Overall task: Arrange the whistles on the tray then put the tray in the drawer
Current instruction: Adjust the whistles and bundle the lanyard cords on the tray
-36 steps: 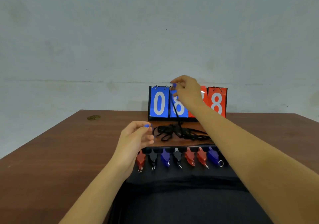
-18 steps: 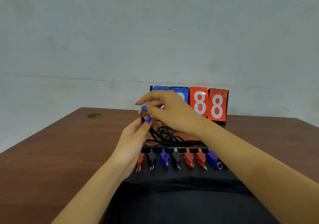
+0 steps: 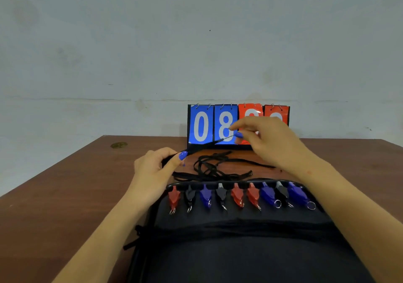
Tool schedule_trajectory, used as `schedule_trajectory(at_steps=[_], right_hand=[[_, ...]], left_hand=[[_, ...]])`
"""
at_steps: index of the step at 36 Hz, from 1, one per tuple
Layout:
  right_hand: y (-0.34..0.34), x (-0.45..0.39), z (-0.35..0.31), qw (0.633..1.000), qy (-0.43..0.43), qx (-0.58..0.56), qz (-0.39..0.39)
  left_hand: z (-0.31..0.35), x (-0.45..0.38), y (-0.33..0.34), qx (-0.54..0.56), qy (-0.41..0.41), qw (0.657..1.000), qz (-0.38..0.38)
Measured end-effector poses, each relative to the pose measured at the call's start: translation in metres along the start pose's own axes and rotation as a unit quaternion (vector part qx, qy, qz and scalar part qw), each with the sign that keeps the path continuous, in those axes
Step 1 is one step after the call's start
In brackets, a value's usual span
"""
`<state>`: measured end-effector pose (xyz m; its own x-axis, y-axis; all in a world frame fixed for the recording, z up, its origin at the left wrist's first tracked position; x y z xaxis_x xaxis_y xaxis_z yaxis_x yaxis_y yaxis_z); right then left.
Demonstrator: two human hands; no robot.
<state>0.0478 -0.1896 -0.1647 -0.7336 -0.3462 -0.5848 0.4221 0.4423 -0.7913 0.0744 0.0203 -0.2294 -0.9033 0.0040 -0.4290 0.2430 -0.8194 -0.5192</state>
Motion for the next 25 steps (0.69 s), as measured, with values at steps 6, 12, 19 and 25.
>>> schedule_trajectory(at_steps=[6, 12, 19, 25], right_hand=[[-0.017, 0.032, 0.051, 0.998, 0.064, 0.020, 0.023], [-0.011, 0.064, 0.081, 0.992, 0.119, -0.042, -0.015], [-0.033, 0.079, 0.102, 0.986, 0.160, -0.035, 0.043], [-0.035, 0.091, 0.127, 0.978, 0.208, -0.008, 0.032]], left_hand=[[-0.023, -0.012, 0.009, -0.245, 0.062, 0.967, 0.033], [-0.029, -0.013, 0.013, -0.272, 0.088, 0.957, 0.039], [-0.035, -0.015, -0.002, -0.336, 0.089, 0.934, 0.088], [-0.044, -0.019, -0.012, -0.355, 0.062, 0.927, 0.103]])
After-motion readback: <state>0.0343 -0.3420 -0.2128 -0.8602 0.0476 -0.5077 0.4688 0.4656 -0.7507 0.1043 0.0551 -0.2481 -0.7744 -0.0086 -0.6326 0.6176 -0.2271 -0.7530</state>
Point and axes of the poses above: each hand's wrist, its own x-axis away from the middle knuckle, its own y-axis out of the palm, z = x × y, the point moved 6 cm from there along -x, towards the middle knuckle, and after that the axes turned 13 degrees about -y, right-handed, at the moved point
